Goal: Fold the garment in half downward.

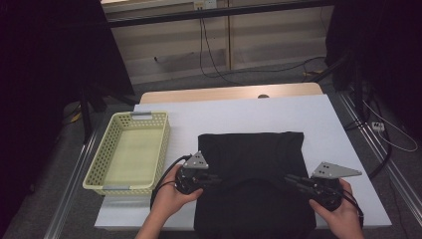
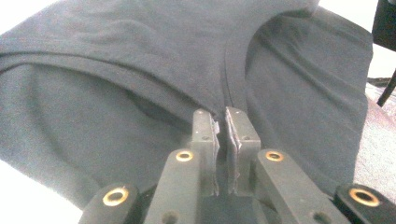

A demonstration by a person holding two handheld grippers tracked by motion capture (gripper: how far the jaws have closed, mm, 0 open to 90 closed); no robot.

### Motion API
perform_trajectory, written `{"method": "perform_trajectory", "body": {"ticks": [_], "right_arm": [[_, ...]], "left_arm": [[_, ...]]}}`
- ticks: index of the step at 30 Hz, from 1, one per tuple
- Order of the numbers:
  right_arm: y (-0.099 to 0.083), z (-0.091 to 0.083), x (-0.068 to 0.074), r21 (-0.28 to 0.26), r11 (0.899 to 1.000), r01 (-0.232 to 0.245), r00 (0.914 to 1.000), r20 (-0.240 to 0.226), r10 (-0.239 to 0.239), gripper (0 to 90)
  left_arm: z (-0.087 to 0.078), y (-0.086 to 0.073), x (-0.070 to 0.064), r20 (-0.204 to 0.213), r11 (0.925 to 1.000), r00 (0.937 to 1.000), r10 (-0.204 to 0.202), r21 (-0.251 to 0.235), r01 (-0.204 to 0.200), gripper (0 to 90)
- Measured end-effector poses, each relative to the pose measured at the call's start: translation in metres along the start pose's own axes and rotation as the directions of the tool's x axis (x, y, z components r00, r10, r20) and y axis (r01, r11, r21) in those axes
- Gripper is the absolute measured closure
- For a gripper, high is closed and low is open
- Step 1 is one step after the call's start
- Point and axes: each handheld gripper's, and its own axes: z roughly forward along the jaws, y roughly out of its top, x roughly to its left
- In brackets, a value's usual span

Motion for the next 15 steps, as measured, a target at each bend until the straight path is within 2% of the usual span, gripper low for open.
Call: {"method": "perform_trajectory", "body": {"ticks": [6, 15], "right_arm": [[0.0018, -0.0016, 0.0017, -0.014, 1.000, 0.006, 0.9999, -0.012, -0.006, 84.7], [0.0031, -0.0028, 0.0029, -0.015, 1.000, 0.013, 0.9998, -0.012, -0.013, 84.7]], "left_arm": [[-0.0044, 0.0016, -0.0015, -0.004, 0.9999, 1.0000, -0.003, -0.013, 0.002, 83.5], [-0.0044, 0.0010, 0.0003, -0.002, 1.0000, 1.0000, -0.001, -0.004, 0.001, 83.4]]}}
